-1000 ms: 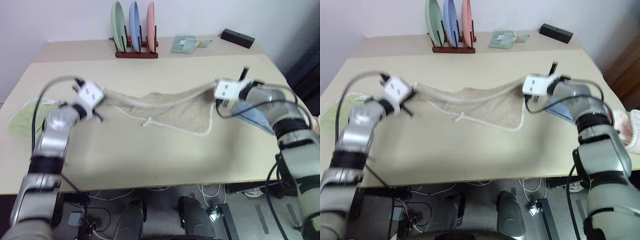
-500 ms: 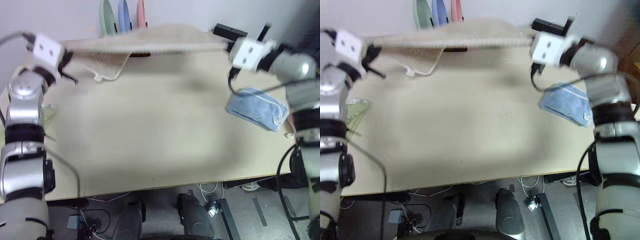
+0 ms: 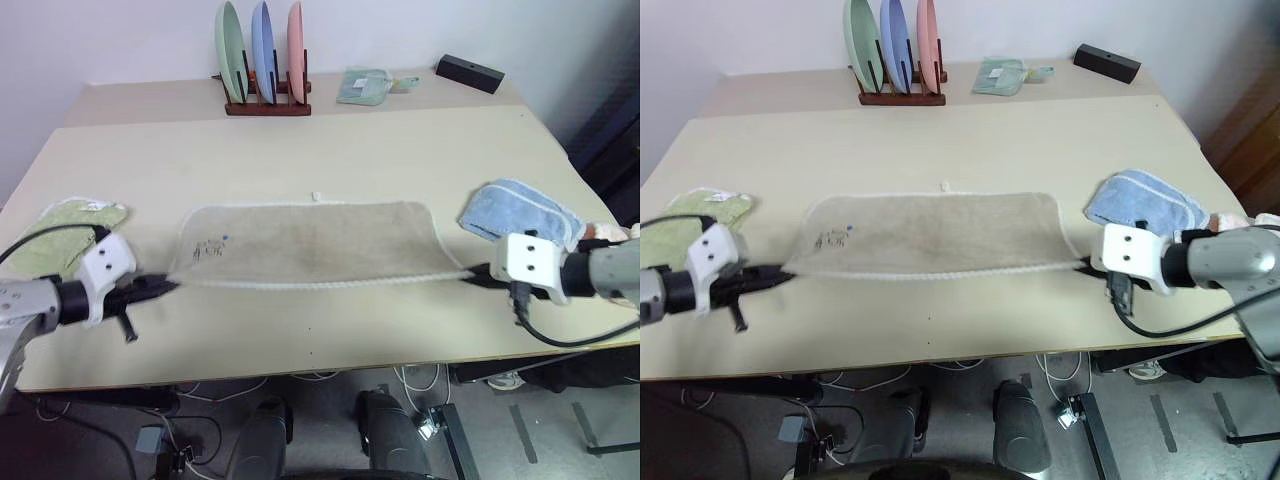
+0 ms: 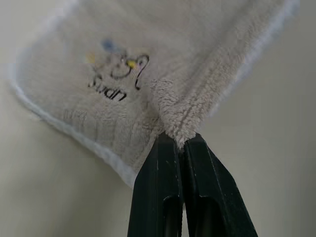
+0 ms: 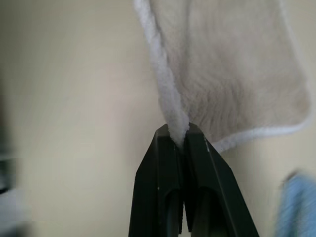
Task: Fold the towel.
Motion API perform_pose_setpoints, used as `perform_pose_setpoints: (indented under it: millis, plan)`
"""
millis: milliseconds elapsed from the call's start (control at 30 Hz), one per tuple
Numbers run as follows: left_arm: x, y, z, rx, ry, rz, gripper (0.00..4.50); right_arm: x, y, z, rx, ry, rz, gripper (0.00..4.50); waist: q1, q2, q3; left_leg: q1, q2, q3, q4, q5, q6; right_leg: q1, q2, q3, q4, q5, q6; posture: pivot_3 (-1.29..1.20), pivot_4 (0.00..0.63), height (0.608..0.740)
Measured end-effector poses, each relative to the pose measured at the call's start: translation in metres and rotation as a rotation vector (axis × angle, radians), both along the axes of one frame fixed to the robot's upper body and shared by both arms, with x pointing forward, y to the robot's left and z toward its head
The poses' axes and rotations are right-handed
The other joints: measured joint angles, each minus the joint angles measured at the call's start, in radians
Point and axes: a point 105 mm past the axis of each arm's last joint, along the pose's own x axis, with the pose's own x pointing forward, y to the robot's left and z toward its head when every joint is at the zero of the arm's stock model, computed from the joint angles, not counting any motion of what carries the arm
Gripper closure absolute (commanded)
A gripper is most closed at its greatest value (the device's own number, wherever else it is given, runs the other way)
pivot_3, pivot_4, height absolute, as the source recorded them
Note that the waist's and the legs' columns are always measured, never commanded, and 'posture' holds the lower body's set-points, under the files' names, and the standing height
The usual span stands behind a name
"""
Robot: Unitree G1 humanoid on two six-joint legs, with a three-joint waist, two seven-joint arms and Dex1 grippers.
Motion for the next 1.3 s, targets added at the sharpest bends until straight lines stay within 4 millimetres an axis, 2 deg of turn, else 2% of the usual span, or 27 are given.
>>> perform_pose_setpoints:
  millis: [67, 133, 267, 367, 500, 667, 800, 1067, 1167, 1300]
  plan:
    - [0.0, -0.002, 0.003, -0.007, -0.001, -0.008, 4.5, -0.001, 0.002, 0.002, 0.004, -0.002, 0.005, 4.47, 0.002, 0.0, 0.0, 0.0, 0.0, 0.0, 0.0, 0.0, 0.0, 0.001, 0.0, 0.0, 0.0, 0.0, 0.0, 0.0, 0.15, 0.74]
    - [0.009, 0.0, 0.009, 0.007, -0.044, 0.005, 4.5, 0.006, 0.004, 0.007, 0.015, -0.041, 0.001, 4.47, 0.003, 0.0, 0.0, 0.001, 0.0, 0.0, 0.001, 0.0, 0.0, 0.001, 0.0, 0.0, 0.0, 0.0, 0.0, 0.0, 0.15, 0.74]
    - [0.047, 0.0, 0.021, 0.044, -0.197, 0.046, 4.5, 0.033, 0.004, 0.017, -0.003, -0.158, -0.016, 4.47, 0.005, 0.0, 0.0, 0.002, 0.0, 0.001, 0.0, 0.0, 0.0, 0.002, 0.0, 0.0, -0.001, 0.002, 0.003, 0.0, 0.15, 0.74]
    - [0.08, -0.004, 0.02, 0.038, -0.269, 0.092, 4.5, 0.057, 0.002, 0.01, -0.013, -0.201, -0.045, 4.47, 0.005, -0.001, -0.001, 0.002, -0.001, 0.0, 0.0, 0.0, 0.0, 0.002, 0.0, 0.0, 0.0, 0.002, 0.003, 0.0, 0.15, 0.74]
    - [0.106, -0.006, 0.011, 0.069, -0.306, 0.114, 4.5, 0.086, -0.003, -0.003, -0.03, -0.243, -0.086, 4.47, -0.002, -0.001, -0.001, 0.001, -0.001, 0.001, 0.0, 0.0, 0.0, 0.001, 0.0, 0.0, 0.0, 0.003, 0.003, 0.0, 0.15, 0.74]
    - [0.122, -0.004, 0.001, 0.091, -0.319, 0.137, 4.5, 0.108, -0.006, -0.009, -0.036, -0.284, -0.11, 4.47, -0.004, -0.001, -0.001, 0.001, -0.001, 0.001, -0.001, 0.0, 0.0, -0.001, 0.0, 0.0, 0.001, 0.003, 0.004, 0.0, 0.15, 0.74]
    - [0.125, 0.003, -0.009, 0.115, -0.307, 0.16, 4.5, 0.121, -0.001, -0.008, -0.031, -0.315, -0.101, 4.47, -0.004, -0.001, -0.001, 0.001, -0.001, 0.001, 0.0, 0.0, 0.0, -0.001, 0.0, 0.0, 0.001, 0.003, 0.004, 0.0, 0.15, 0.74]
    - [0.131, 0.008, -0.011, 0.117, -0.31, 0.191, 4.5, 0.134, 0.003, -0.012, -0.035, -0.326, -0.085, 4.47, -0.003, -0.001, -0.001, 0.001, -0.001, 0.001, 0.0, 0.0, 0.0, -0.001, 0.0, 0.0, 0.001, 0.003, 0.004, 0.0, 0.15, 0.74]
    - [0.131, 0.006, -0.014, 0.103, -0.295, 0.197, 3.5, 0.136, 0.0, -0.014, -0.04, -0.325, -0.1, 3.57, -0.003, -0.001, -0.001, 0.001, -0.001, 0.0, 0.0, 0.0, 0.0, -0.001, 0.0, 0.0, 0.001, 0.003, 0.004, 0.0, 0.15, 0.74]
    - [0.133, 0.013, -0.01, 0.095, -0.316, 0.248, 1.49, 0.14, -0.006, -0.013, -0.05, -0.355, -0.135, 1.6, -0.005, -0.001, -0.001, 0.001, -0.001, 0.0, 0.0, 0.0, 0.0, -0.001, 0.0, 0.0, 0.001, 0.003, 0.004, 0.0, 0.15, 0.74]
